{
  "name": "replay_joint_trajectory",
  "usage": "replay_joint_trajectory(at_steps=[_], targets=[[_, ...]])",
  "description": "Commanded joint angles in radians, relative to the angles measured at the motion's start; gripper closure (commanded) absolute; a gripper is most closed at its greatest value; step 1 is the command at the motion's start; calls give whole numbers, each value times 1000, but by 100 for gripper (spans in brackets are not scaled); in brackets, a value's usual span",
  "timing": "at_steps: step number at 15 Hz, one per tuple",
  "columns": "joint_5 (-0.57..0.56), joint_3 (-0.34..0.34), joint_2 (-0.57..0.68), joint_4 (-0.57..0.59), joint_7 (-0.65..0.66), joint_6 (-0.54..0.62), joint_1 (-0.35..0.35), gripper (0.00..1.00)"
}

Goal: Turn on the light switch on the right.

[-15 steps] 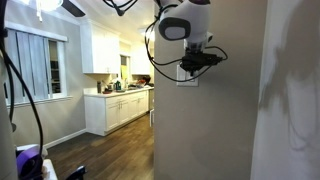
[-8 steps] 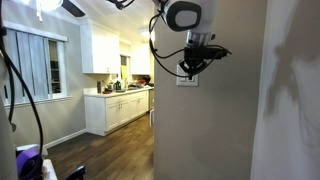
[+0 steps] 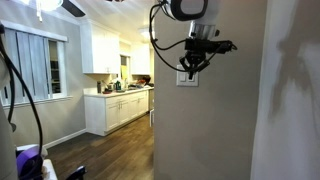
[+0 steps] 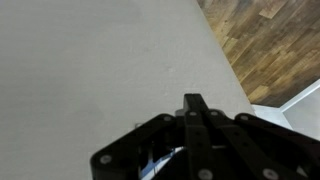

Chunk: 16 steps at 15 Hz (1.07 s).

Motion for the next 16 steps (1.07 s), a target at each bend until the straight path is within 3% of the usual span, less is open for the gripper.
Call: replay_joint_trajectory(at_steps=[1, 2, 6, 16], targets=[[-28, -1, -14, -1, 38, -42, -15, 74], [-1, 4, 0, 1, 2, -14, -11, 97], [-1, 3, 0, 1, 3, -16, -14, 74], [-2, 3, 0, 2, 4, -18, -14, 74]])
